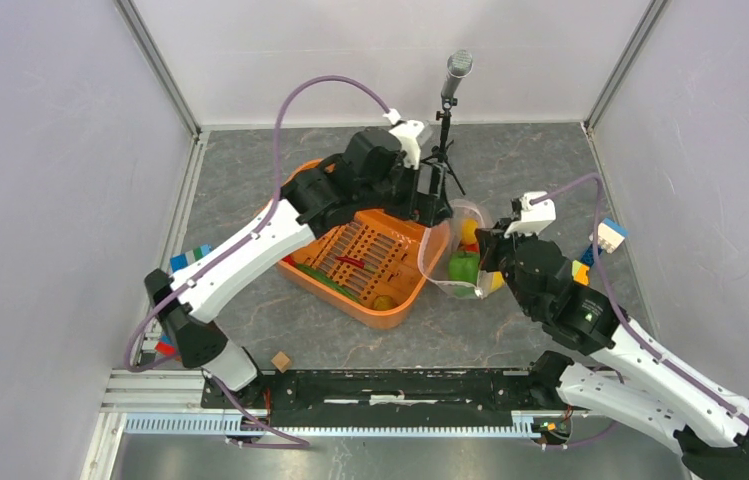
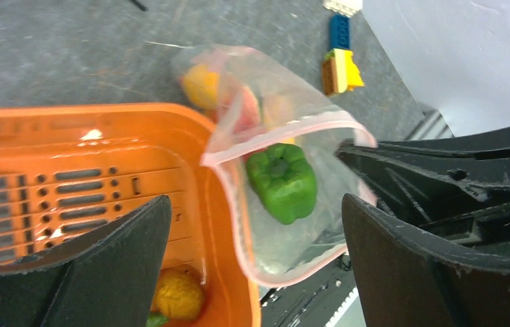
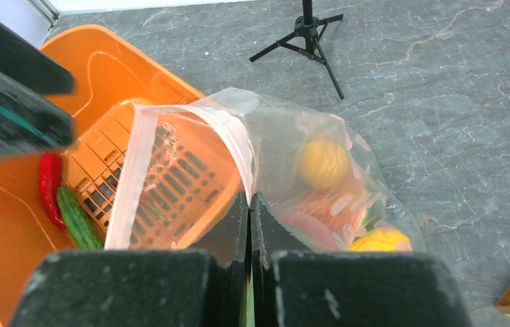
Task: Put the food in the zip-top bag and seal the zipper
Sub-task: Place the fake vegetable in the zipper food storage bag, then pick up the fake vegetable from the bin.
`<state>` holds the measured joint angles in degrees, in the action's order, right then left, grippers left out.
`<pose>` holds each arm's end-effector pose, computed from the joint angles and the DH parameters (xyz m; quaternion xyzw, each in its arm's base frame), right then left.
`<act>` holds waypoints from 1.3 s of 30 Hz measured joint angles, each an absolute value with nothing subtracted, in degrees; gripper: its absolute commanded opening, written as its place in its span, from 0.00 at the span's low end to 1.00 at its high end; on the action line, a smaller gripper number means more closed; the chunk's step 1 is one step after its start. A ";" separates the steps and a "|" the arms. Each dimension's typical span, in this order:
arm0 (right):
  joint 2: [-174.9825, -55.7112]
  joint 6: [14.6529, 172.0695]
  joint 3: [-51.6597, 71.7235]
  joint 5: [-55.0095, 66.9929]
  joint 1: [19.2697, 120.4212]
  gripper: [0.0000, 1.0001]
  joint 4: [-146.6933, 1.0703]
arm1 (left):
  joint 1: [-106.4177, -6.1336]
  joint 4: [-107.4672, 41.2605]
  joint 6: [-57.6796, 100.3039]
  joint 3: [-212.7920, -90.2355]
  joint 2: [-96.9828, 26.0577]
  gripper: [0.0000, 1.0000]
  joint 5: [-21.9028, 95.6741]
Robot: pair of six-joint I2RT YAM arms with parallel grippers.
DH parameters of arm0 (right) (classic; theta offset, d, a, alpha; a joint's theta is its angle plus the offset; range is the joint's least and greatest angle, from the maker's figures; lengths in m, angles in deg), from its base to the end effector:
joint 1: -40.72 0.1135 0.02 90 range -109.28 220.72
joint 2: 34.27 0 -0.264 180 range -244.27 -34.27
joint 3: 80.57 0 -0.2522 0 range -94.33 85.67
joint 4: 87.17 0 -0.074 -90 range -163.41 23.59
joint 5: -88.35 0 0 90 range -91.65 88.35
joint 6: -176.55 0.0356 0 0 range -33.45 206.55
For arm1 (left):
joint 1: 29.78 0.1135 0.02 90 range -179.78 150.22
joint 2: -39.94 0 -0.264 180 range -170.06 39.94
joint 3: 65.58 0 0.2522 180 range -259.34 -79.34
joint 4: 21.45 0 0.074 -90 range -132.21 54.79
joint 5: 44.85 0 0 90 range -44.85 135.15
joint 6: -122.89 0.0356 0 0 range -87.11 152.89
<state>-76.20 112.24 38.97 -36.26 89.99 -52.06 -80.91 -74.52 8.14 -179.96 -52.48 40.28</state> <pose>0.1208 0.1094 0.3406 0.0177 0.7856 0.1580 0.5980 0.2228 -0.2812 0.4150 0.2189 0.8423 -0.3312 0.3646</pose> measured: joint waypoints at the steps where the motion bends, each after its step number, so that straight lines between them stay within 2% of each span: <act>1: -74.89 111.50 40.48 -36.02 89.99 0.00 -53.48 | -80.45 -74.56 8.14 -179.13 -51.19 1.00 41.46; 9: -65.07 109.66 51.32 -34.66 89.99 0.00 -56.26 | -75.32 -81.69 6.30 -168.71 -42.77 1.00 47.19; 14: -65.53 108.70 51.84 -34.31 89.99 0.00 -56.19 | -74.22 -86.54 3.72 -164.86 -42.32 1.00 48.11; 21: -67.76 107.10 52.32 -33.55 89.99 0.00 -56.19 | -70.83 -89.55 0.42 -163.35 -43.89 0.88 47.54; 31: -68.66 103.15 54.42 -34.12 89.99 0.00 -56.54 | -67.53 -89.03 -7.90 -161.65 -54.66 0.72 44.76; 34: -69.16 102.45 54.42 -34.58 89.93 0.00 -56.70 | -67.25 -88.22 -11.82 -161.10 -55.69 0.61 44.61; 39: -69.03 101.88 54.42 -34.93 89.71 0.00 -56.70 | -67.23 -83.15 -21.76 -154.24 -55.30 0.60 44.63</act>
